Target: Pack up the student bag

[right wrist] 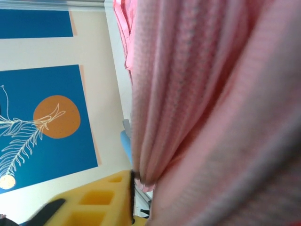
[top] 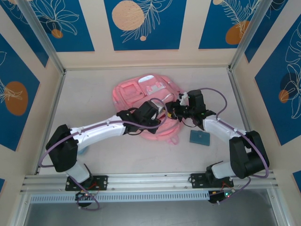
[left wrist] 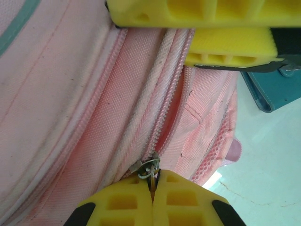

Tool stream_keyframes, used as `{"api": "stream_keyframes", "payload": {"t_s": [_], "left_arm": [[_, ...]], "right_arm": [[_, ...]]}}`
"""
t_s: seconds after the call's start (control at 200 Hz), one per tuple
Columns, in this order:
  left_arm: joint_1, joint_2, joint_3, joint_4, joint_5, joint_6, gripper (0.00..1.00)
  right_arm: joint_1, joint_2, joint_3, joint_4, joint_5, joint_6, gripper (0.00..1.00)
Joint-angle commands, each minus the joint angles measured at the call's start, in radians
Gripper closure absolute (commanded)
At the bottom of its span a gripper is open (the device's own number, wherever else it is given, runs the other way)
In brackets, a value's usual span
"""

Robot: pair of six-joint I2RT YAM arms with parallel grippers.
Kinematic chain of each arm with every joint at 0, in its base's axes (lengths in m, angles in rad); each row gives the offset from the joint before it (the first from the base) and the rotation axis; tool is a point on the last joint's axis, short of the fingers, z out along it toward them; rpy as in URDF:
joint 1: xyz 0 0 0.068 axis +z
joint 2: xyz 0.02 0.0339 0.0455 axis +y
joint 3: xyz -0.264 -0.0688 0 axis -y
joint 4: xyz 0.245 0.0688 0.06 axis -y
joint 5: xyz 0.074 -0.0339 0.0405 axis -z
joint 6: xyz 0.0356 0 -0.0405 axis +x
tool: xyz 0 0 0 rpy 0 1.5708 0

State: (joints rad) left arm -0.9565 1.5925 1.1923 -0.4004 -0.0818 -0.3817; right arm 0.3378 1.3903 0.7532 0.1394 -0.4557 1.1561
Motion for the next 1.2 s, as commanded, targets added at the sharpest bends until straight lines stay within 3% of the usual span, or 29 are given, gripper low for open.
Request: {"api": "stream_keyframes", "payload": {"t_s": [0.0, 0.165, 0.78, 1.06, 1.19], "left_arm": [[-0.010, -0.026, 0.020, -0.014, -0.050, 0.029, 1.00], [0.024, -0.077, -0.057, -0.097, -0.100, 0.016, 1.00], [0.150, -0.189, -0.141, -0.202, -0.050, 0.072, 1.00], [0.270, -0.171, -0.149, -0.125, -0.022, 0.226, 1.00], [0.324, -0.160, -0.167, -0.035, 0.082, 0.352, 1.00]], "right_arm": [[-0.014, -0.036, 0.005, -0.031, -0.002, -0.023, 0.83], [-0.048, -0.083, 0.009, -0.092, 0.029, -0.077, 0.87], [-0.153, -0.140, 0.011, -0.211, 0.034, -0.152, 0.91], [-0.171, -0.132, 0.026, -0.228, -0.009, -0.176, 0.92], [-0.173, -0.134, 0.039, -0.249, -0.044, -0.193, 0.92]]}}
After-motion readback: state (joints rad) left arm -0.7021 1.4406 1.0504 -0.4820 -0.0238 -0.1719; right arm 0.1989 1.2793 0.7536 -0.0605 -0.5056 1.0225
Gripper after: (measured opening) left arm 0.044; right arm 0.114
